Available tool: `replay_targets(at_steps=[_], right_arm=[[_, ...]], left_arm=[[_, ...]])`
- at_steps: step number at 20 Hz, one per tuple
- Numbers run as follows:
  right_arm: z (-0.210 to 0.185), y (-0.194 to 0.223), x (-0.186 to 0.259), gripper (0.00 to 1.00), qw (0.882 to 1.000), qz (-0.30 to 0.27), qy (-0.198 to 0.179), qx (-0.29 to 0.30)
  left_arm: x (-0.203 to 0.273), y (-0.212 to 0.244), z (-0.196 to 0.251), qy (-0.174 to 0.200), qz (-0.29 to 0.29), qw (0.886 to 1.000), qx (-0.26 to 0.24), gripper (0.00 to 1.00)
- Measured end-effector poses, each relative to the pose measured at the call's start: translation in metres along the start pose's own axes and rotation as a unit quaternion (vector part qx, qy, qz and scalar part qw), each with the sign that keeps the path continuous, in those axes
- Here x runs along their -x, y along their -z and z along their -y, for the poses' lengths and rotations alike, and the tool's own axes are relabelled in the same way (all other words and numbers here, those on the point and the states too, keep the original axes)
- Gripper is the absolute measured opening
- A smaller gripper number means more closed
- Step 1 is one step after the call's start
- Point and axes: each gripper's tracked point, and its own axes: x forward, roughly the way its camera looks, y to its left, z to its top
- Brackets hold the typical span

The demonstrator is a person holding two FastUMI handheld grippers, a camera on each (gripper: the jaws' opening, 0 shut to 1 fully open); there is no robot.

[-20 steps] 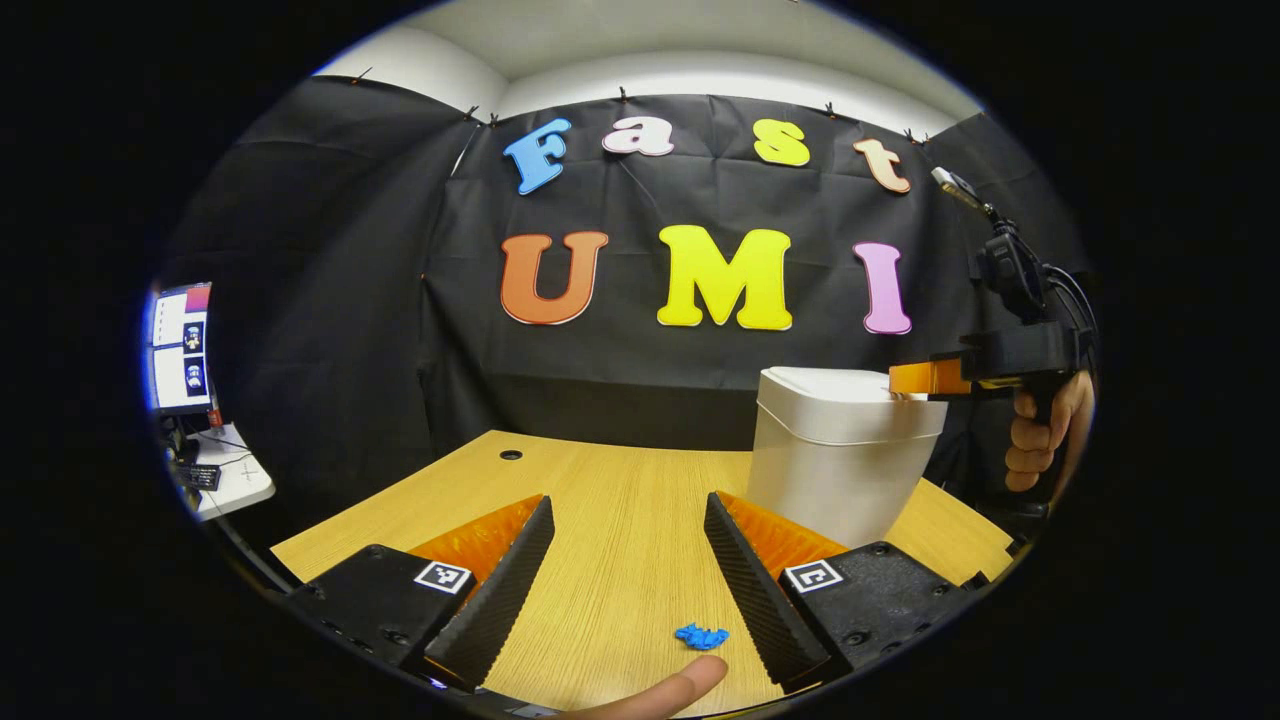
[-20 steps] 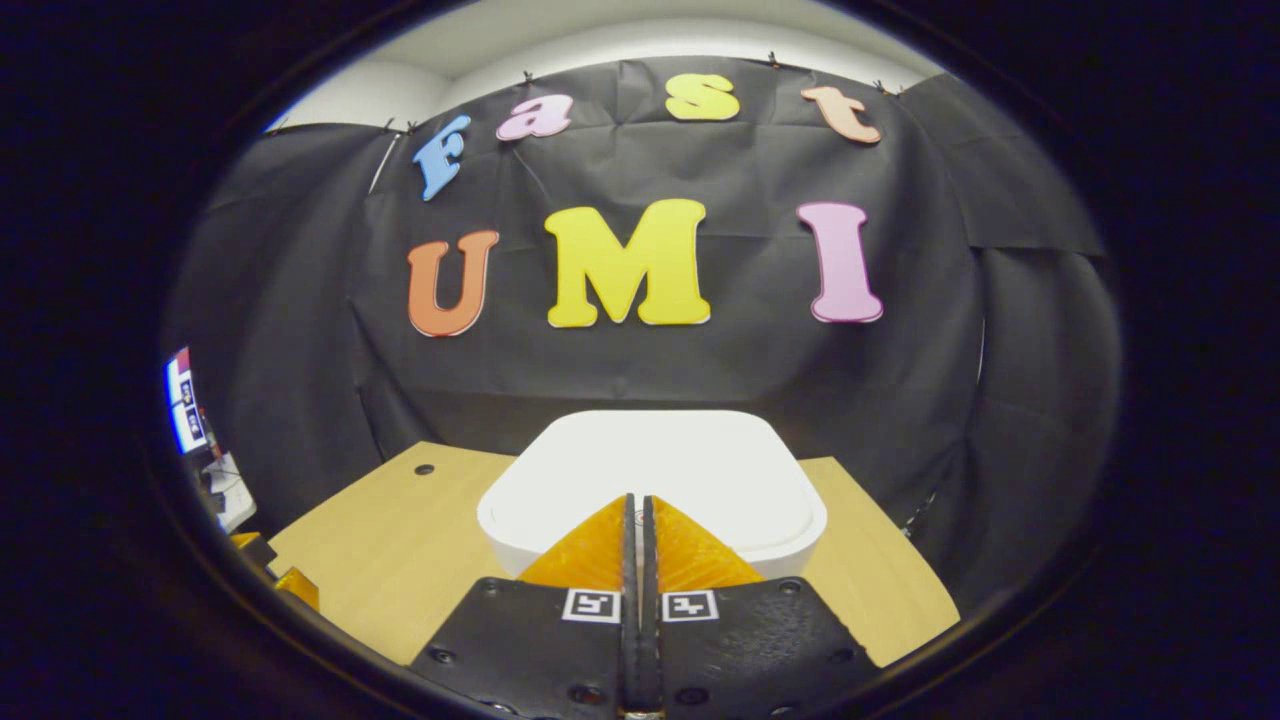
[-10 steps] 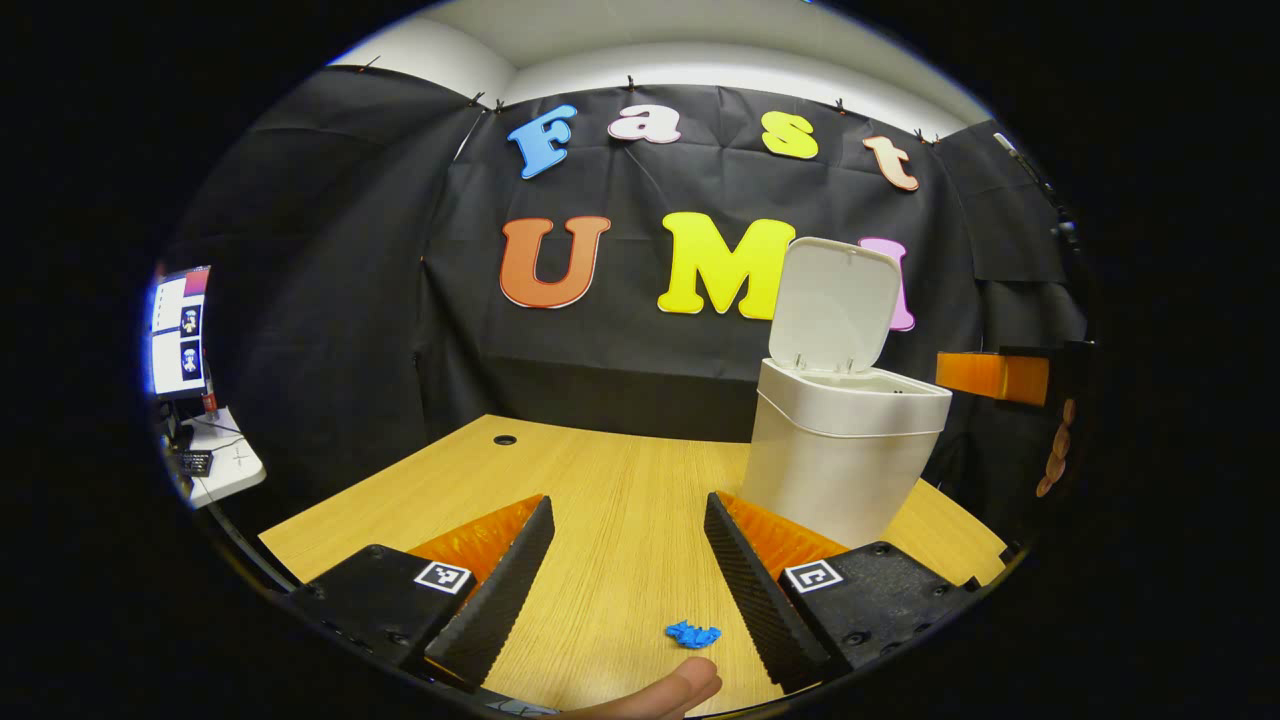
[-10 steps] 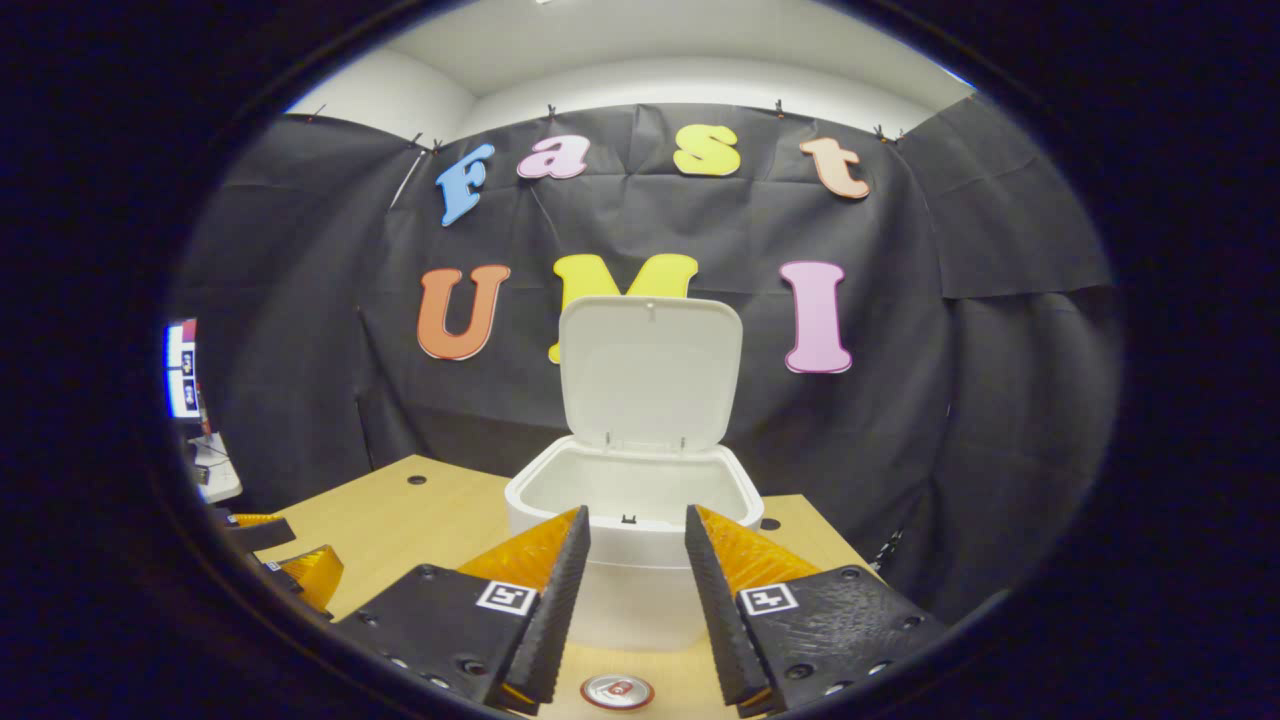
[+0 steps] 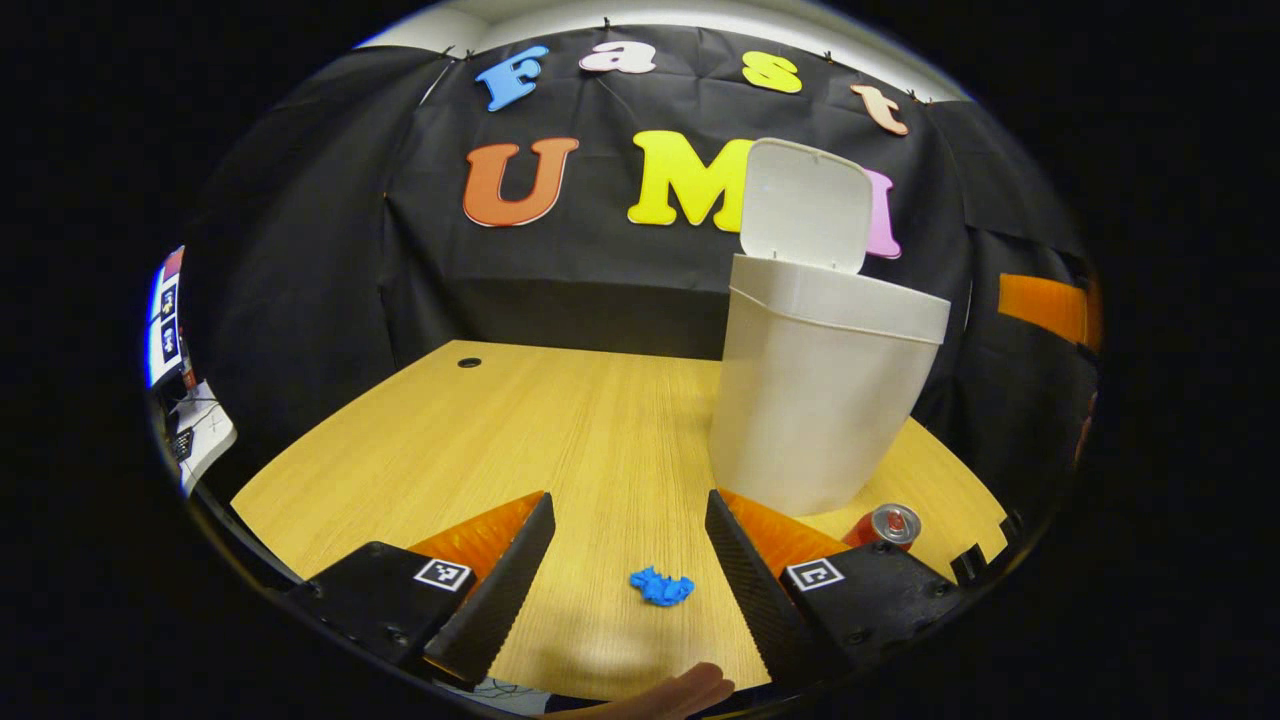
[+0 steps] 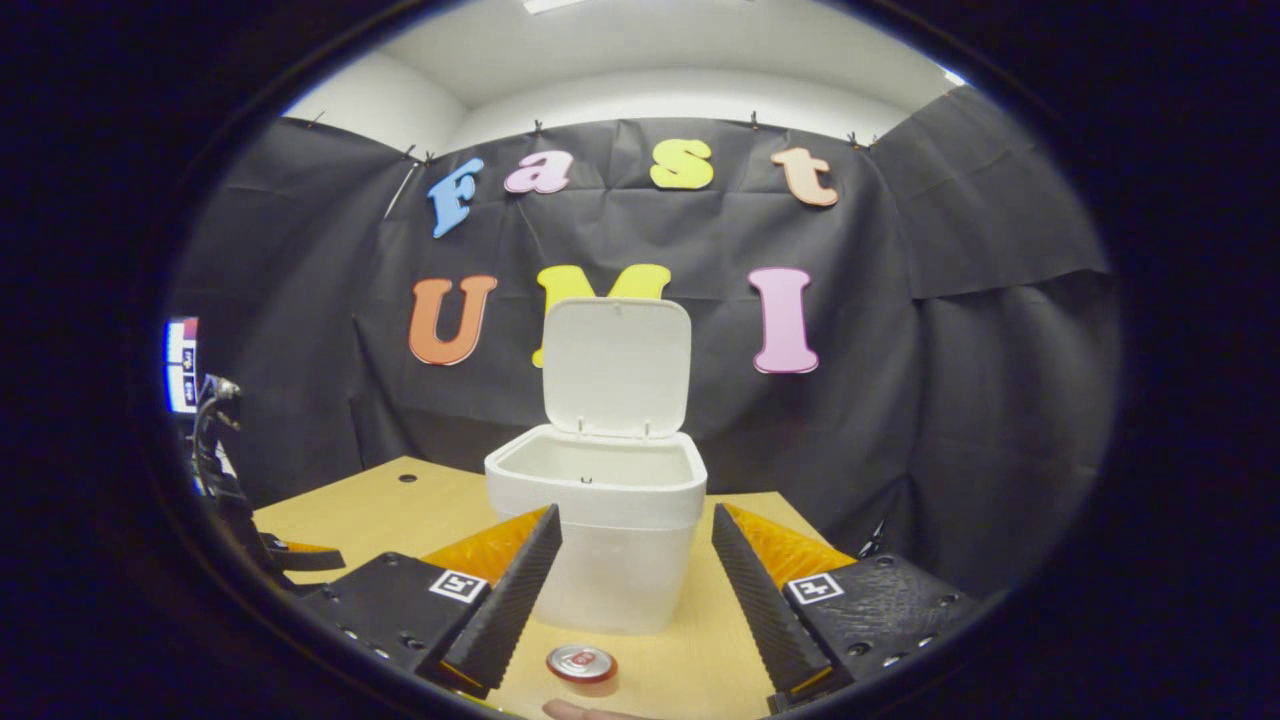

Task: Press the lid of the desktop garbage bin to open it, pick up the crumpled paper on the desktop and throw it into the bin, then pick up the pop can on the desktop and drop it into the bin, and finally close the garbage bin lid.

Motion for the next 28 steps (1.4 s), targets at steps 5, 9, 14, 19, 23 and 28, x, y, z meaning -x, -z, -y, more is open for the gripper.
replay_targets(at_steps=[5,9,14,19,23,28], right_arm=[[0.014,0.030,0.025,0.96,1.000,0.003,-0.013,0.019],[0.017,0.055,0.035,0.93,0.999,-0.002,-0.025,0.028],[0.011,0.087,0.029,0.93,0.998,-0.029,-0.034,0.039],[-0.004,0.134,0.024,0.93,0.995,-0.073,-0.056,0.027],[-0.009,0.179,0.021,0.94,0.991,-0.113,-0.061,0.039],[-0.016,0.217,0.026,0.90,0.986,-0.149,-0.072,0.031]], left_arm=[[-0.012,0.050,0.021,0.027,-0.046,0.998,-0.027,0.99],[-0.021,0.092,0.022,0.033,-0.058,0.994,-0.087,0.98],[-0.037,0.113,0.011,0.026,-0.080,0.995,-0.060,0.92],[-0.057,0.116,0.006,0.021,-0.085,0.995,-0.047,0.90],[-0.061,0.114,0.008,0.028,-0.079,0.995,-0.059,0.85],[-0.061,0.112,0.008,0.024,-0.073,0.996,-0.055,0.86]])
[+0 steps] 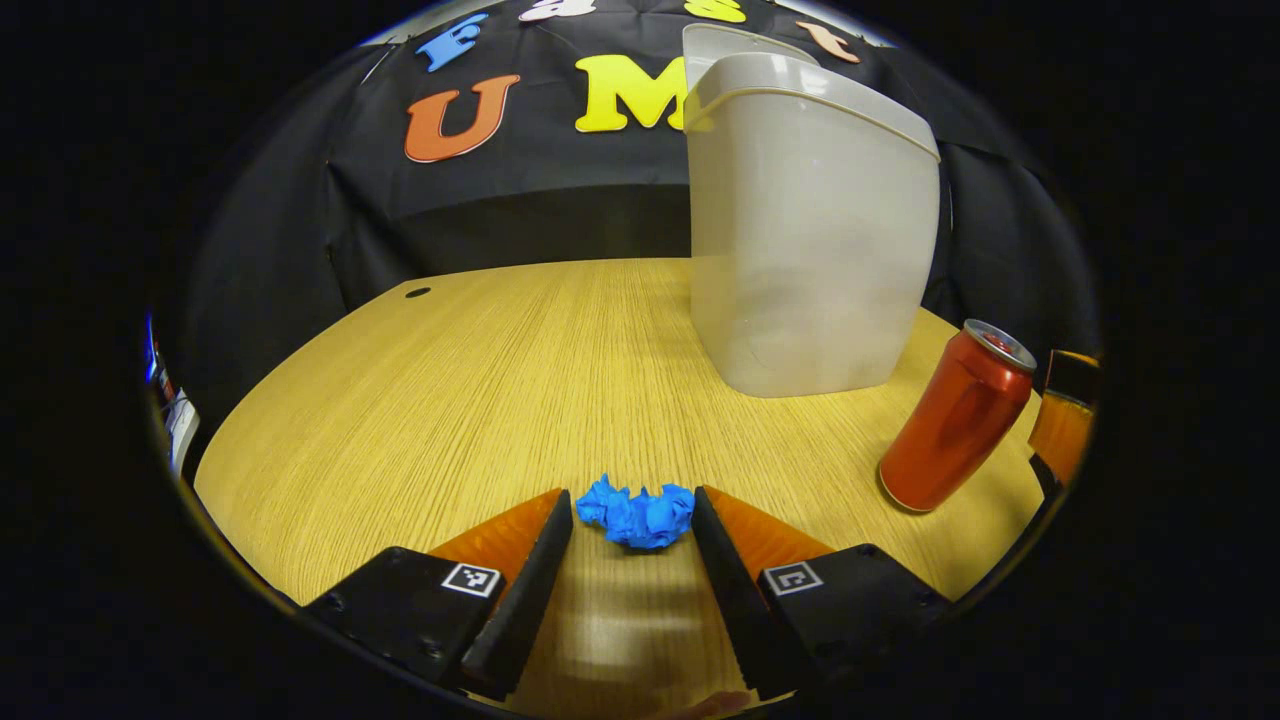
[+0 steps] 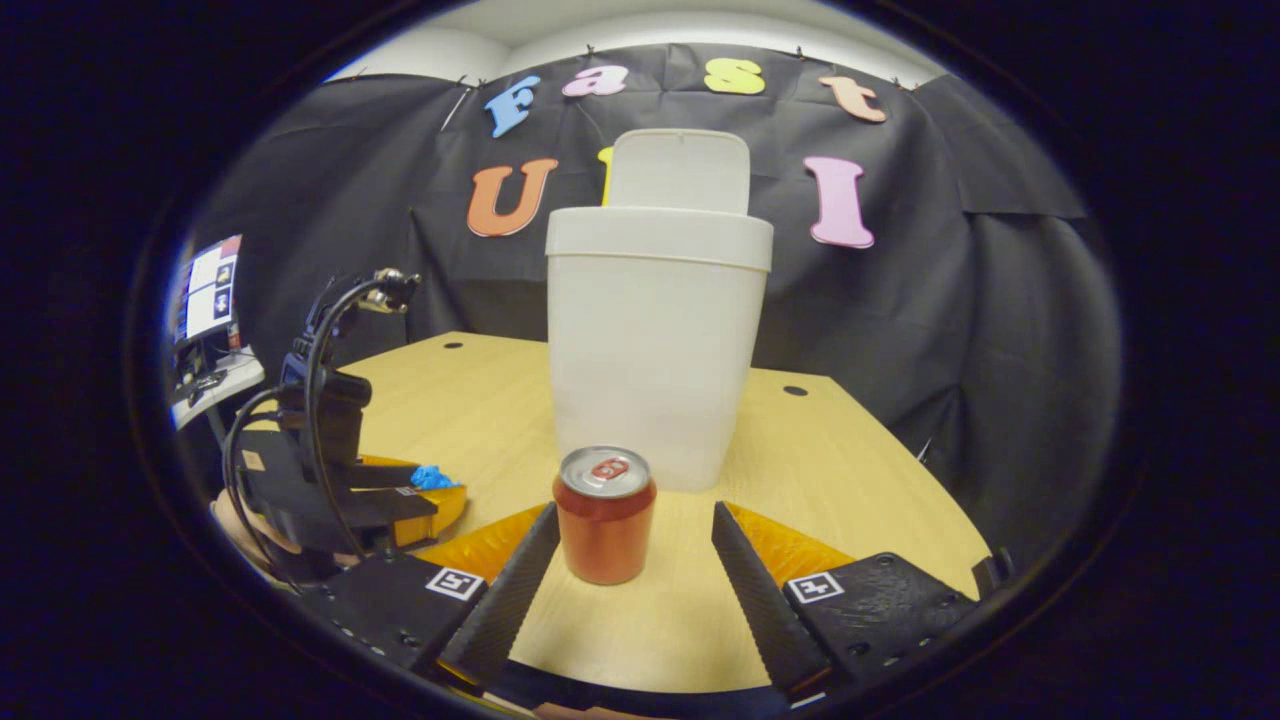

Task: Press the lid of the desktop garbage bin to open it, pick up the crumpled paper on the desktop and throw it into the bin, then pick up the pop can on the desktop and drop it into the bin, and finally close the garbage bin lid.

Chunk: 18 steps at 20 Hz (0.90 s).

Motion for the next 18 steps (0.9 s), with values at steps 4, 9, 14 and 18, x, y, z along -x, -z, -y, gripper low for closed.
replay_targets(at_steps=[4,9,14,18], right_arm=[[-0.005,0.018,-0.008,0.94,1.000,-0.013,-0.004,-0.005],[-0.013,0.018,-0.021,0.94,1.000,-0.015,-0.012,-0.018],[-0.016,0.020,-0.038,0.94,1.000,-0.015,0.003,-0.016],[-0.013,0.020,-0.055,0.94,1.000,-0.020,0.014,-0.018]], left_arm=[[0.001,0.002,0.007,0.009,0.002,1.000,-0.003,0.65],[0.000,0.002,0.002,0.008,0.007,1.000,0.002,0.50],[0.001,0.000,0.000,0.005,0.014,1.000,0.013,0.40],[0.007,-0.007,0.002,0.006,0.025,1.000,0.017,0.36]])
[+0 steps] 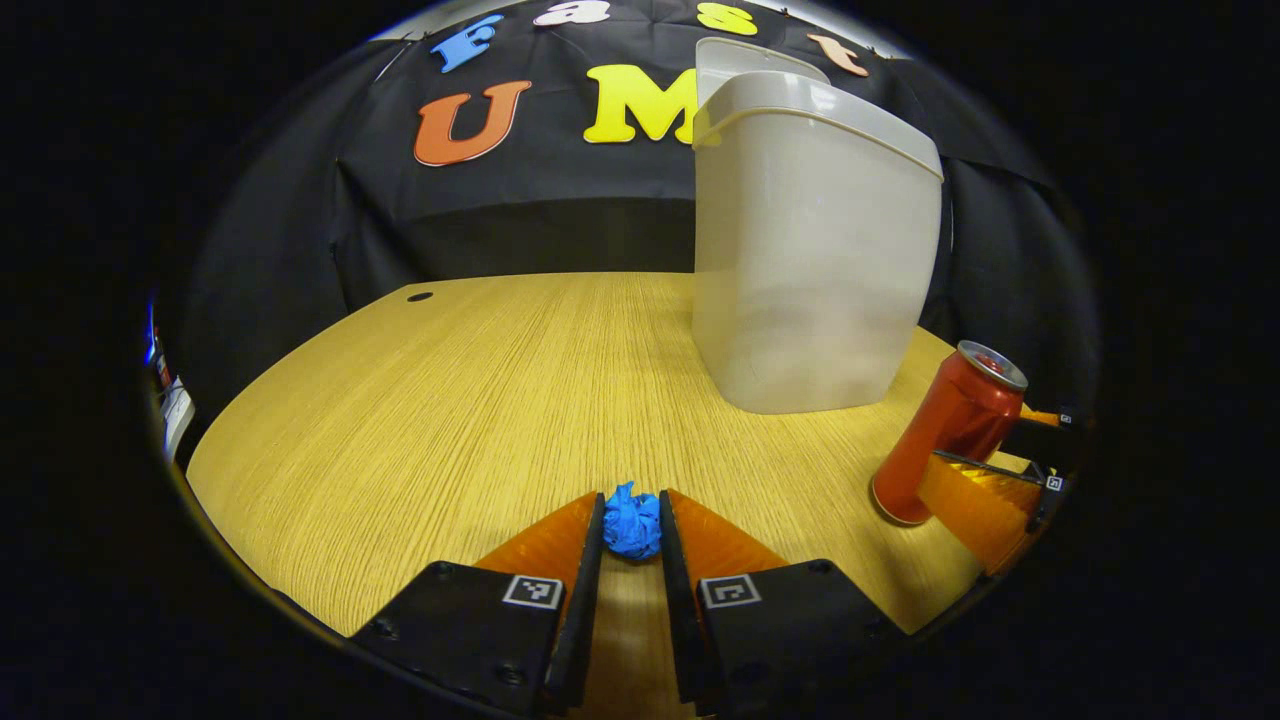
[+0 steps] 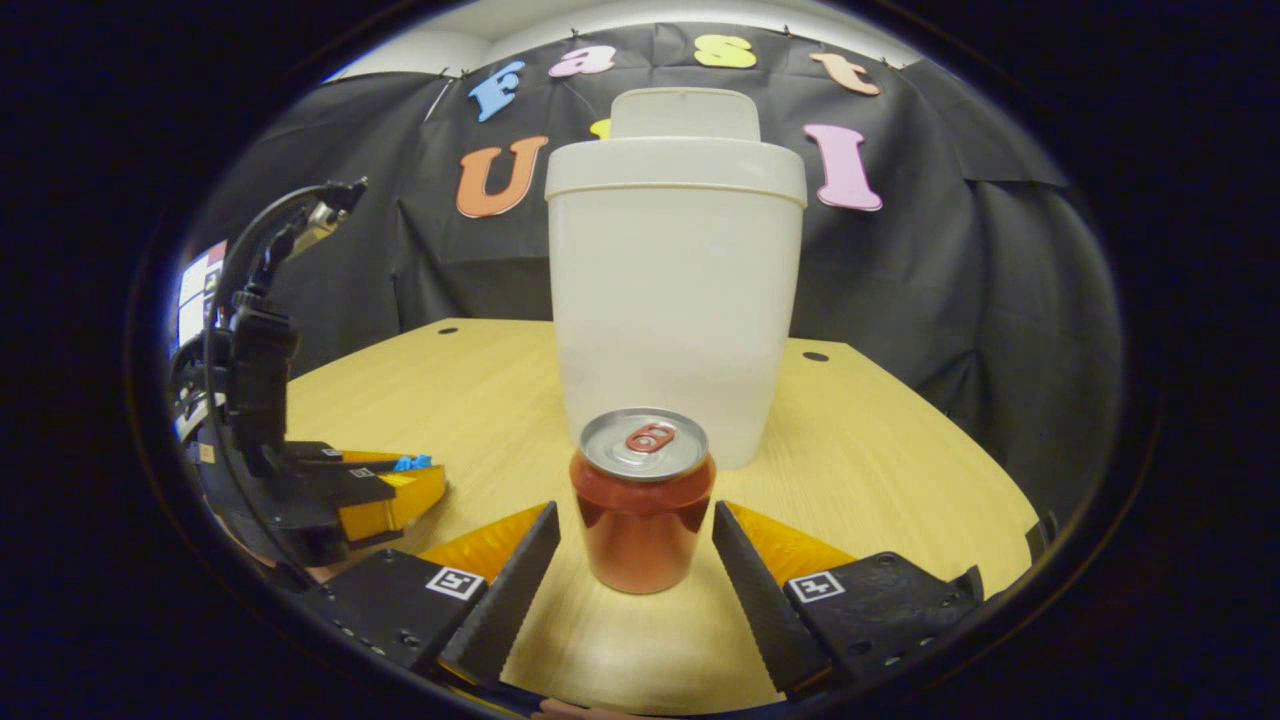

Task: Press the lid of the desktop garbage bin to open it, pick up the crumpled paper on the desktop and throw it into the bin, then pick up the pop can on the desktop and drop it into the bin, and finally close the garbage bin lid.

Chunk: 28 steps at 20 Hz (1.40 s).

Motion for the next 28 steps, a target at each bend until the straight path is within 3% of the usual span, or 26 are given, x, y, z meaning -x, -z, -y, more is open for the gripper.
replay_targets(at_steps=[2,5,9,14,19,22,28], right_arm=[[0.003,0.001,-0.007,0.94,1.000,-0.008,0.004,-0.010],[0.003,-0.006,-0.005,0.80,0.999,-0.012,-0.006,-0.036],[0.014,-0.034,0.007,0.80,0.999,0.013,-0.011,-0.048],[0.046,-0.085,0.037,0.80,0.996,0.075,0.014,-0.039],[0.086,-0.136,0.075,0.80,0.991,0.126,0.042,-0.017],[0.099,-0.171,0.098,0.80,0.987,0.155,0.035,-0.026],[0.116,-0.215,0.127,0.79,0.982,0.182,0.046,-0.013]], left_arm=[[0.003,-0.006,-0.001,-0.004,0.012,1.000,-0.008,0.36],[0.011,-0.012,-0.001,-0.009,0.028,1.000,-0.005,0.36],[0.030,-0.045,-0.004,-0.023,0.067,0.997,-0.004,0.36],[0.058,-0.091,-0.009,-0.033,0.121,0.992,0.012,0.36],[0.086,-0.140,0.001,-0.020,0.165,0.986,0.028,0.36],[0.098,-0.168,0.015,-0.005,0.179,0.983,0.027,0.36],[0.116,-0.210,0.021,-0.009,0.203,0.979,0.014,0.36]])
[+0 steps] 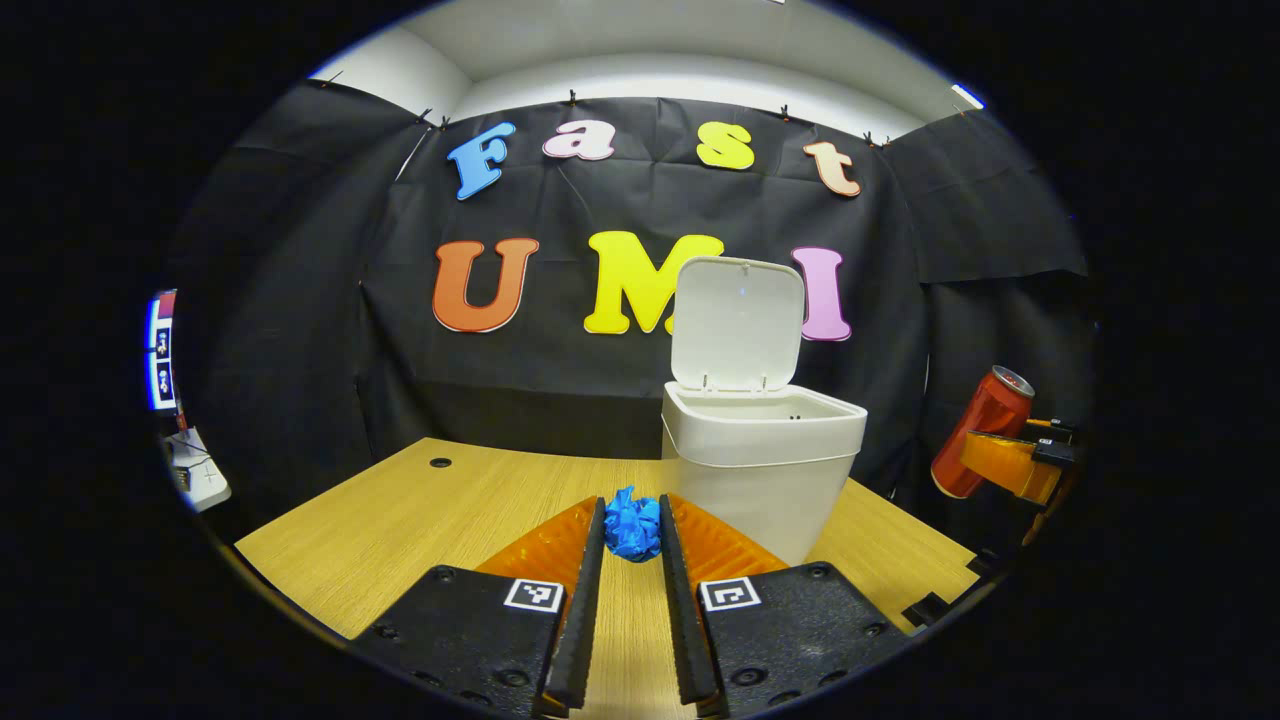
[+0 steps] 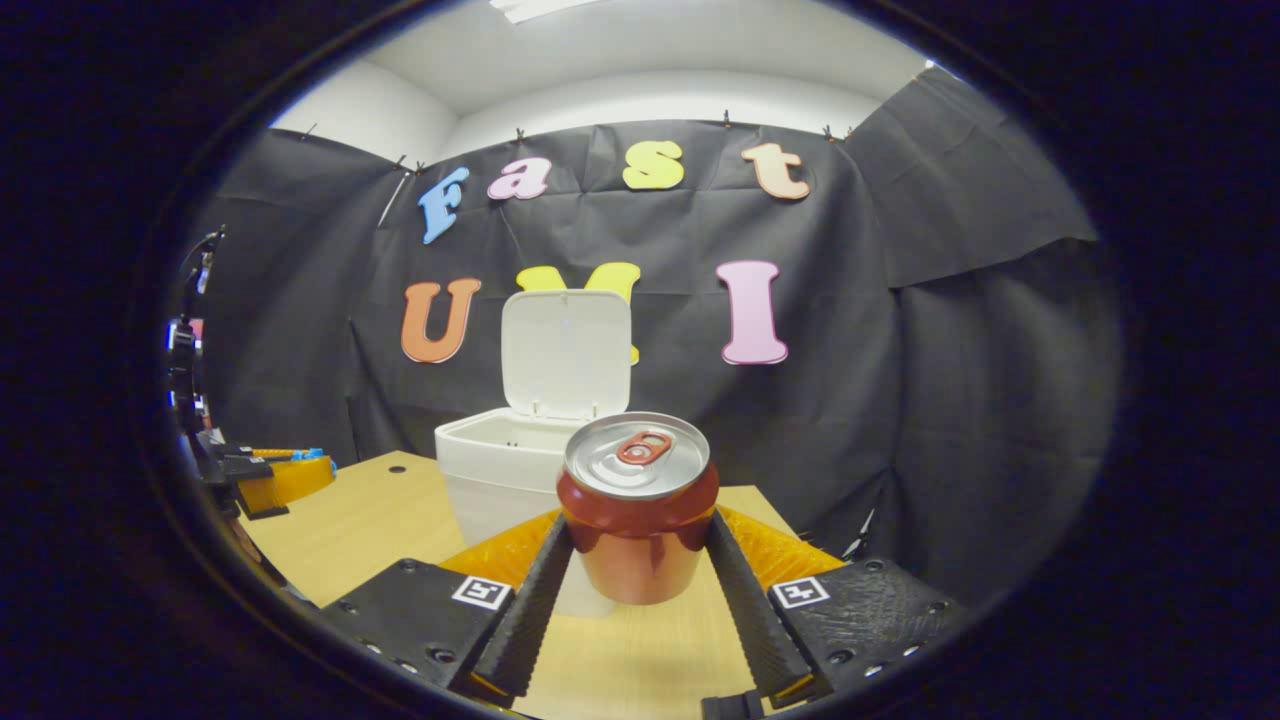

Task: Press the lid of the desktop garbage bin to open it, pick up the crumpled paper on the desktop and throw it into the bin, then pick up the pop can on the desktop and drop it into the bin, and finally close the garbage bin lid.

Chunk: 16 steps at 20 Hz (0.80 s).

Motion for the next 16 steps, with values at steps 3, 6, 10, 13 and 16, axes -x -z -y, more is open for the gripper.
replay_targets(at_steps=[3,6,10,13,16], right_arm=[[-0.010,-0.007,0.005,0.80,1.000,0.014,-0.028,0.000],[-0.017,0.002,0.008,0.80,0.999,0.013,-0.044,0.001],[-0.016,0.005,0.005,0.80,0.999,0.020,-0.043,-0.008],[-0.013,0.019,-0.001,0.80,0.999,0.011,-0.036,-0.005],[-0.010,0.024,-0.002,0.80,0.999,0.004,-0.035,-0.003]], left_arm=[[0.002,-0.008,-0.004,-0.014,0.004,1.000,-0.002,0.35],[-0.003,-0.016,0.003,-0.012,0.003,1.000,0.000,0.35],[-0.009,-0.034,0.009,-0.026,0.011,0.999,-0.022,0.36],[-0.017,-0.041,0.023,-0.026,0.017,0.999,-0.044,0.36],[-0.028,-0.053,0.047,-0.001,0.027,0.998,-0.056,0.39]])
